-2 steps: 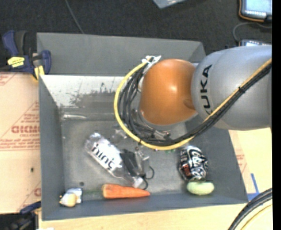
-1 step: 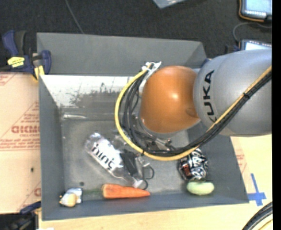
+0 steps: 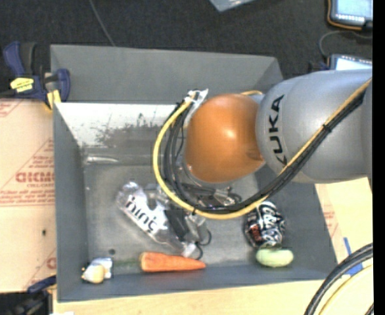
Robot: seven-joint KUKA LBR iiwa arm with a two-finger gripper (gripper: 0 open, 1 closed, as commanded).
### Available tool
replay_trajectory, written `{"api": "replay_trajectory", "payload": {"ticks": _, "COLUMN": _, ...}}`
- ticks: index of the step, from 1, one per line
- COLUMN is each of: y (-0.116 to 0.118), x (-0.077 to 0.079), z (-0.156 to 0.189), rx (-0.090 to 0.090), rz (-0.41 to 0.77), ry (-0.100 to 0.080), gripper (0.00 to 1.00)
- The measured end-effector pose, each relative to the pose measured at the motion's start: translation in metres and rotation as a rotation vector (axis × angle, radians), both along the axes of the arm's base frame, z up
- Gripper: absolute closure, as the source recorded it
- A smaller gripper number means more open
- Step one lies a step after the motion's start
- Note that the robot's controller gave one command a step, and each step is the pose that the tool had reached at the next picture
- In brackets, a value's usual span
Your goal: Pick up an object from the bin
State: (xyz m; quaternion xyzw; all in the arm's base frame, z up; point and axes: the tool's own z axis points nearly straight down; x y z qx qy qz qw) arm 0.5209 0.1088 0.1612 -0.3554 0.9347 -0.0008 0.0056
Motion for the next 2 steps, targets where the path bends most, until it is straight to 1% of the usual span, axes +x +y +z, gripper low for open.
{"api": "replay_trajectory", "payload": {"ticks": 1, "y": -0.003, "x": 0.009, "z": -0.038, "rx": 0.003, "rz": -0.029, "ry": -0.006, "gripper": 0.00}}
{"api": "replay_trajectory", "payload": {"ticks": 2, "y": 0.006, "x": 0.024, "z": -0.056, "rx": 0.001, "rz": -0.025, "ry": -0.006, "gripper": 0.00}}
